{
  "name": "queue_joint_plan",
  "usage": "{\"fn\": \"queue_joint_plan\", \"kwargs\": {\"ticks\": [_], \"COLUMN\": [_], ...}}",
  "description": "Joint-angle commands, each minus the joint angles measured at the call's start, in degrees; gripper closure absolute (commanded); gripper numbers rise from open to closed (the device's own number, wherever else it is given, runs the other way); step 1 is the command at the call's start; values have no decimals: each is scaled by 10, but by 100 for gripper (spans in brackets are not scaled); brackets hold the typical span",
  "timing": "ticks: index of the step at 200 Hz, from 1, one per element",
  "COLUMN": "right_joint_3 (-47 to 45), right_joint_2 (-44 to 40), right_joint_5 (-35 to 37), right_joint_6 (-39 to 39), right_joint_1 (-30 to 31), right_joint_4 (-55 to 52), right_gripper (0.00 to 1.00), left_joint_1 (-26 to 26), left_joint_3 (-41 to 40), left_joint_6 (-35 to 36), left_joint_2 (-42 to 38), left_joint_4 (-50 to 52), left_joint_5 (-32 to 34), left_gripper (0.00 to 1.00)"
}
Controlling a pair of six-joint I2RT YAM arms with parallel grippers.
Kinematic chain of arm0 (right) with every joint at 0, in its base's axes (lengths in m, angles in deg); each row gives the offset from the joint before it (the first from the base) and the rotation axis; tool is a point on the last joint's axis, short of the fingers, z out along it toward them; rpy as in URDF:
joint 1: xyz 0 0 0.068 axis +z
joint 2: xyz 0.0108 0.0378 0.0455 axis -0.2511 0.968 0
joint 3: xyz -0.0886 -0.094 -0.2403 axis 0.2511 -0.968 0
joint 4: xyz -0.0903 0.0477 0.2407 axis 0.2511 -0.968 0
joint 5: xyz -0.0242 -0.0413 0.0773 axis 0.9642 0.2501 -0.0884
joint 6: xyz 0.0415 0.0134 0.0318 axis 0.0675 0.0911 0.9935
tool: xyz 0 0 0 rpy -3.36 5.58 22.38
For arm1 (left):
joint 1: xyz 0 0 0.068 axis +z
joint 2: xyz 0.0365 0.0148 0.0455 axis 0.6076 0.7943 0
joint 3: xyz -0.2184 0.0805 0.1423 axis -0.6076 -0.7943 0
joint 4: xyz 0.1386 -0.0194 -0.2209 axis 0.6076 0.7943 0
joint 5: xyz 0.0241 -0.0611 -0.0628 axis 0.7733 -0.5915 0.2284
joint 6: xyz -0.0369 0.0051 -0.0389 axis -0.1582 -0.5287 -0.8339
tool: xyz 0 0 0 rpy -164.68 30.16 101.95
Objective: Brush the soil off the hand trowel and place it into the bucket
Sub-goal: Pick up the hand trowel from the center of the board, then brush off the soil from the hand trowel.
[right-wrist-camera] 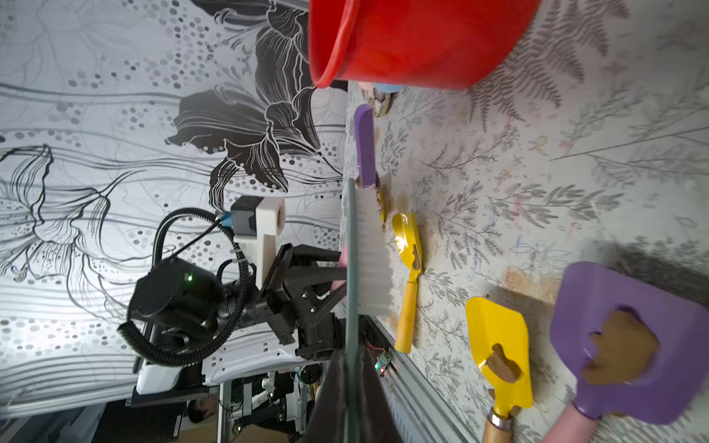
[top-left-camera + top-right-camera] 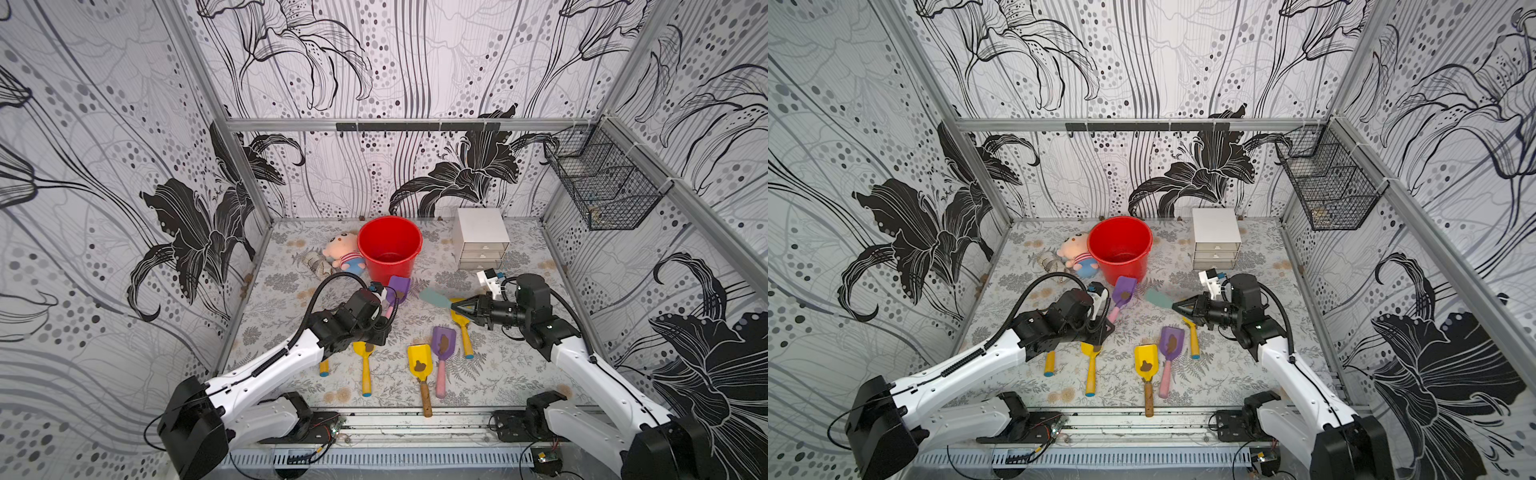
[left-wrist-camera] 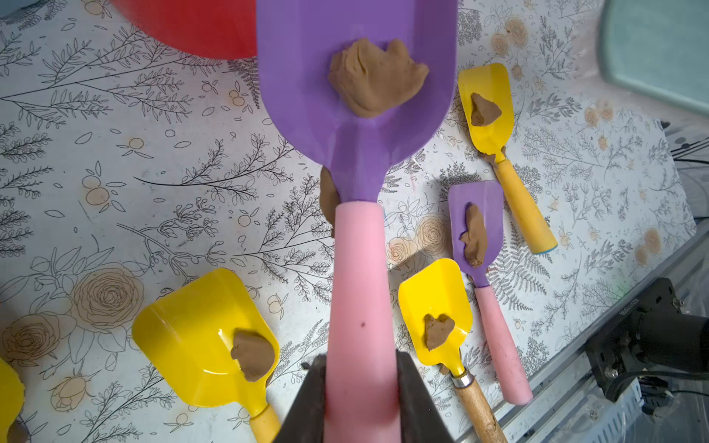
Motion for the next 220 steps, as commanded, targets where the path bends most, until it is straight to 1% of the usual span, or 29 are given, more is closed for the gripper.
{"fn": "queue_joint_plan", "kwargs": {"ticks": [1, 14, 25, 51, 69, 82, 98, 121, 134, 154, 186, 220], "right_joint_3": [14, 28, 43, 58, 77, 96, 122, 127, 128, 116, 109, 127], "right_joint_2": [22, 45, 68, 111, 136, 147, 152, 139, 125, 114, 129, 164], "right_joint_5": [-20, -17, -15, -14, -14, -1, 21, 15, 15, 2, 15, 24], "right_joint_6": [2, -16, -38, -59, -68, -93, -129, -128, -131, -101, -99, -137], "right_joint_1": [40, 61, 72, 76, 77, 76, 62, 16, 10, 26, 77, 79], "right_joint_4": [70, 66, 42, 37, 37, 0, -71, -98, -105, -63, -42, -85], "right_gripper": [100, 100, 100, 100, 100, 100, 100, 100, 100, 100, 100, 100], "left_joint_1": [11, 13, 15, 15, 15, 15, 15, 15, 15, 16, 16, 15], "left_joint_3": [34, 44, 51, 60, 67, 70, 70, 74, 78, 79, 88, 90], "left_joint_6": [46, 55, 59, 70, 86, 91, 94, 96, 99, 102, 105, 106], "left_joint_2": [10, 15, 17, 19, 27, 31, 29, 34, 39, 45, 48, 42], "left_joint_4": [33, 44, 48, 49, 62, 68, 68, 78, 87, 90, 83, 80], "left_joint_5": [-52, -56, -60, -80, -76, -73, -71, -54, -43, -36, -42, -51], "left_gripper": [100, 100, 100, 100, 100, 100, 100, 100, 100, 100, 100, 100]}}
